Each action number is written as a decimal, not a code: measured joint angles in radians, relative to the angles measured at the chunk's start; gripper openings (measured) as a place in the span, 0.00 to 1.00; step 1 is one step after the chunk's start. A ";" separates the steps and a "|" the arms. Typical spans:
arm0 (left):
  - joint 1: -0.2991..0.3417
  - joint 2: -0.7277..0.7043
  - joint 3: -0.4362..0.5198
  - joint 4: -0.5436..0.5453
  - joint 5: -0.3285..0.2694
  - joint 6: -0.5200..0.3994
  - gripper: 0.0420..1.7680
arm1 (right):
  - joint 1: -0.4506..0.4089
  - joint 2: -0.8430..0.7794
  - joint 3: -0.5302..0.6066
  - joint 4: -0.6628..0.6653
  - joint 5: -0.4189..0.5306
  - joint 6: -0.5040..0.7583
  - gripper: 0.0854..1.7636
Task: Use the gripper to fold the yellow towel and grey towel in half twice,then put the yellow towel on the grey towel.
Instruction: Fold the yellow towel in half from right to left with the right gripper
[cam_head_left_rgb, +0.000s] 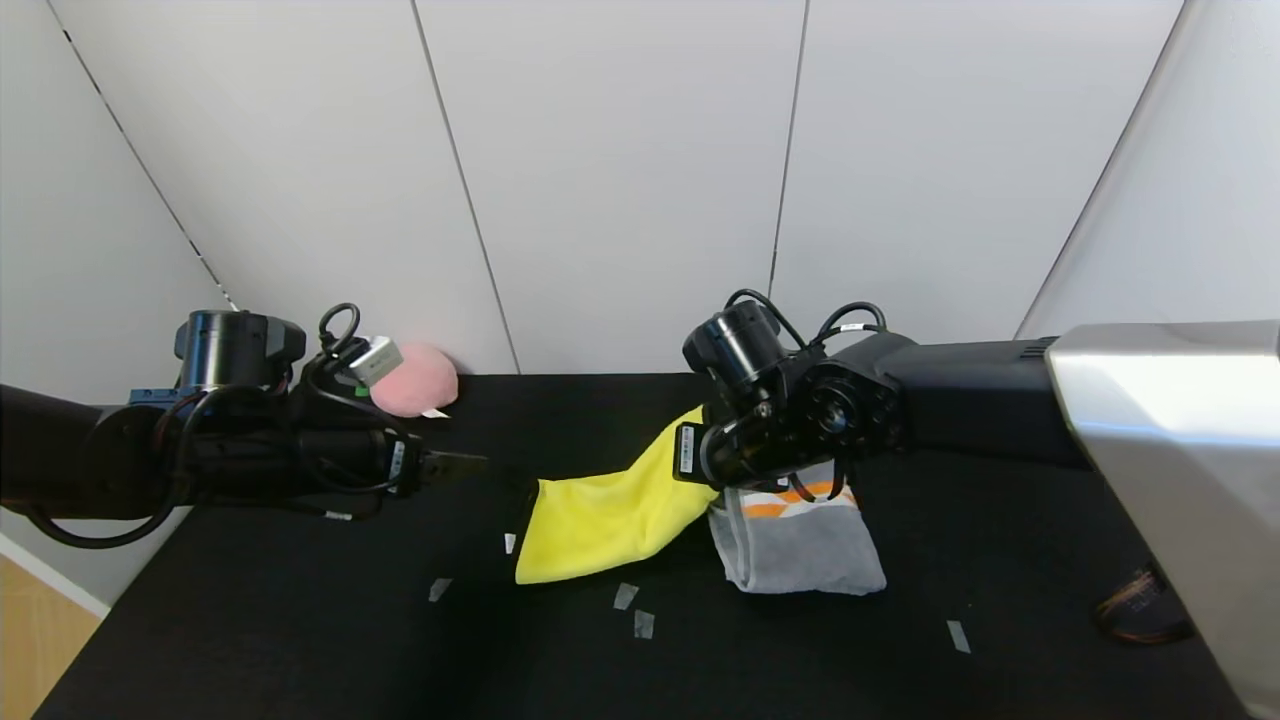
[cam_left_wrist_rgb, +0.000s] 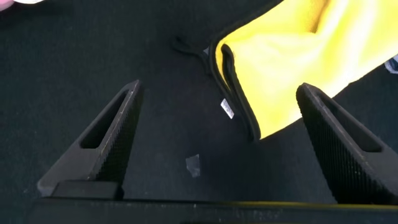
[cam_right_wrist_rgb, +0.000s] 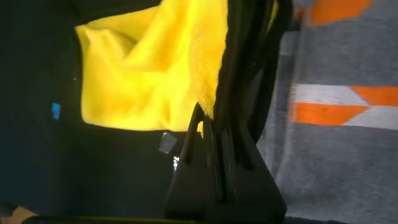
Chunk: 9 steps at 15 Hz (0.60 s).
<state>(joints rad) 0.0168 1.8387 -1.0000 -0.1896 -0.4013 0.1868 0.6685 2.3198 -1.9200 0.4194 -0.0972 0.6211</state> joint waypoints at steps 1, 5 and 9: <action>0.000 -0.001 0.000 0.000 0.000 0.000 0.97 | 0.013 0.011 -0.021 0.002 0.000 -0.008 0.03; 0.000 -0.003 0.000 0.000 0.000 -0.037 0.97 | 0.079 0.044 -0.054 -0.007 -0.001 -0.057 0.03; 0.000 -0.005 0.000 0.000 0.000 -0.366 0.97 | 0.135 0.070 -0.060 -0.040 -0.001 -0.096 0.03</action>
<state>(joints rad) 0.0164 1.8338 -1.0000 -0.1896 -0.4017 -0.1796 0.8038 2.3894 -1.9804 0.3796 -0.0983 0.5255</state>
